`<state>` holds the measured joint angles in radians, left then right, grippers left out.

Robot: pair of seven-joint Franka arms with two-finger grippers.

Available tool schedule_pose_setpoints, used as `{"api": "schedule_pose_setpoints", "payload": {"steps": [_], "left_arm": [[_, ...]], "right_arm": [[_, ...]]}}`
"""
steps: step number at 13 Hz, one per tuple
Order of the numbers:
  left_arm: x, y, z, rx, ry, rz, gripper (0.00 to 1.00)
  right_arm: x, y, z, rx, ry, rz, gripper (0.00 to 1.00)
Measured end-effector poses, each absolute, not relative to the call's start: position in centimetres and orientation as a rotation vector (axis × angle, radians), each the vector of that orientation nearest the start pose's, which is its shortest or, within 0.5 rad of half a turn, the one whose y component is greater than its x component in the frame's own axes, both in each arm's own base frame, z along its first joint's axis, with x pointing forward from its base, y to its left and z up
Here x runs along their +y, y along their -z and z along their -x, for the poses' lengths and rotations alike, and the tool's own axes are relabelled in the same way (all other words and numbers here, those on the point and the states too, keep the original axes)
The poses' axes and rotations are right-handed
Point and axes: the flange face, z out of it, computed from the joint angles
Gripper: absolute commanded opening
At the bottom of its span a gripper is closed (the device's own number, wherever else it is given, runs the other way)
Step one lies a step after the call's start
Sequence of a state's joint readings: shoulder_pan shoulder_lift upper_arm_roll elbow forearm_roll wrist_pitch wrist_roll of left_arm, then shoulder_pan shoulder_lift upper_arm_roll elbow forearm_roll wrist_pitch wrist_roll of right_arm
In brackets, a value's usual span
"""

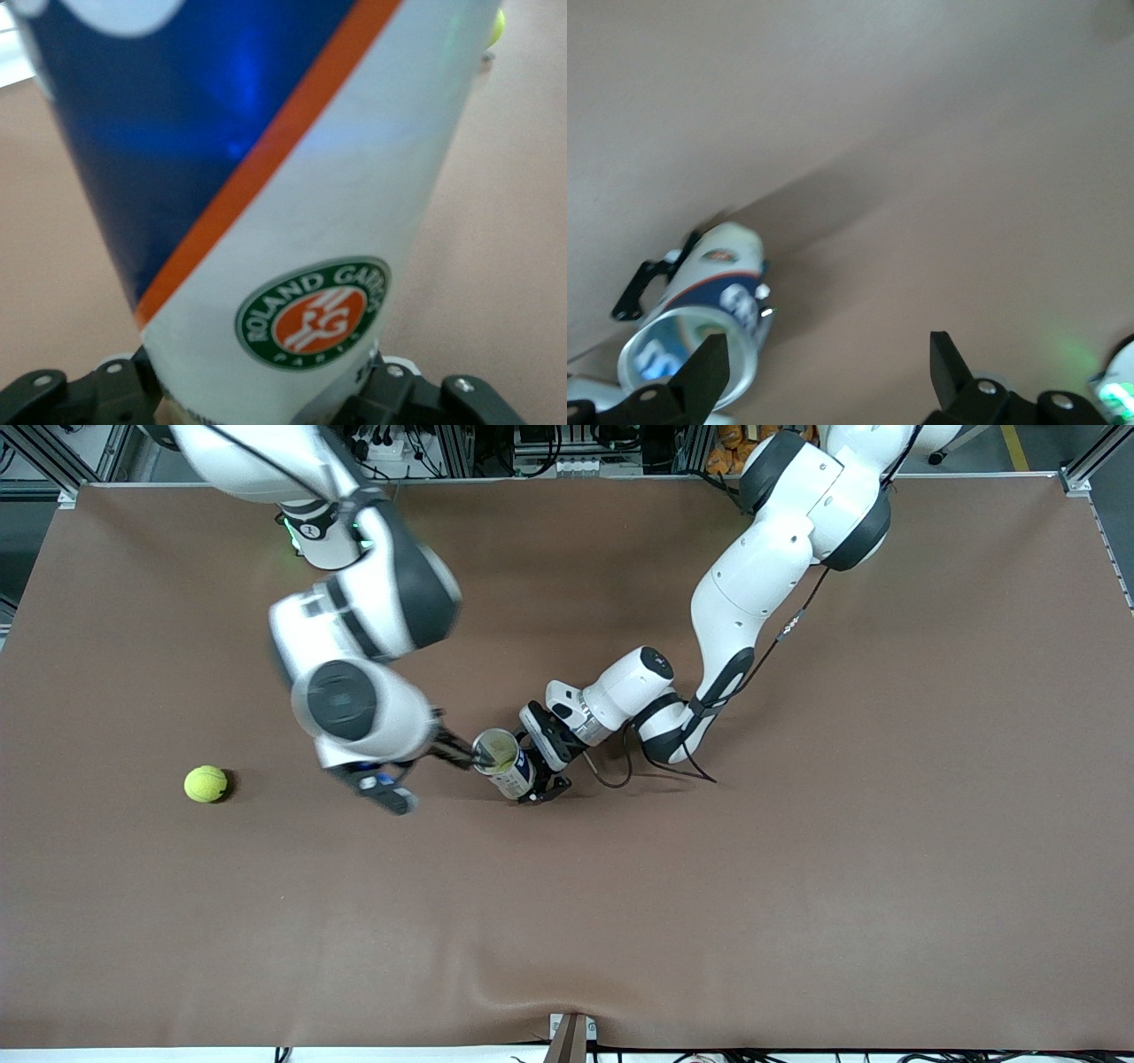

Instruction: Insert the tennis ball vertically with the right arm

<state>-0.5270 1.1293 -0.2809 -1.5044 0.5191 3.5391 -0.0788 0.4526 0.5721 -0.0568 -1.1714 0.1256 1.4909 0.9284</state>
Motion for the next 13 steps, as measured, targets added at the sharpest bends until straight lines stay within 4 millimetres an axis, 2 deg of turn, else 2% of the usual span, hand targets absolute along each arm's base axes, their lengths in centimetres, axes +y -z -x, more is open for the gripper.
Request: {"api": "schedule_pose_setpoints", "payload": {"steps": [1,3,6,9,11,12,13], "left_arm": [[-52.1,-12.7,-49.3,-1.182,-1.076,-2.096,0.81],[-52.0,-12.7,-49.4,-1.181,-1.076,-2.096,0.82],[-51.8,-12.6,-49.6,-1.178,-1.079,-2.100,0.85],[-51.6,-12.6,-49.8,-1.177,-1.083,-2.102,0.87],[-51.4,-12.4,-49.9,-1.179,-1.081,-2.107,0.87],[-51.3,-12.3,-49.9,-1.180,-1.080,-2.109,0.87],[-51.3,-12.2,-49.9,-1.180,-1.079,-2.110,0.87]], "right_arm": [[25.6,-45.4,-63.8,0.843,-0.423,3.071,1.00],[19.0,-45.6,-65.2,0.796,-0.490,3.087,1.00],[8.2,-44.2,-66.5,0.660,-0.589,3.141,1.00],[-2.3,-41.9,-66.5,0.434,-0.679,3.214,1.00],[-7.8,-39.9,-66.3,0.385,-0.676,3.209,1.00],[-9.4,-38.4,-66.2,0.379,-0.654,3.216,1.00],[-10.1,-36.3,-66.0,0.353,-0.643,3.243,1.00]]}}
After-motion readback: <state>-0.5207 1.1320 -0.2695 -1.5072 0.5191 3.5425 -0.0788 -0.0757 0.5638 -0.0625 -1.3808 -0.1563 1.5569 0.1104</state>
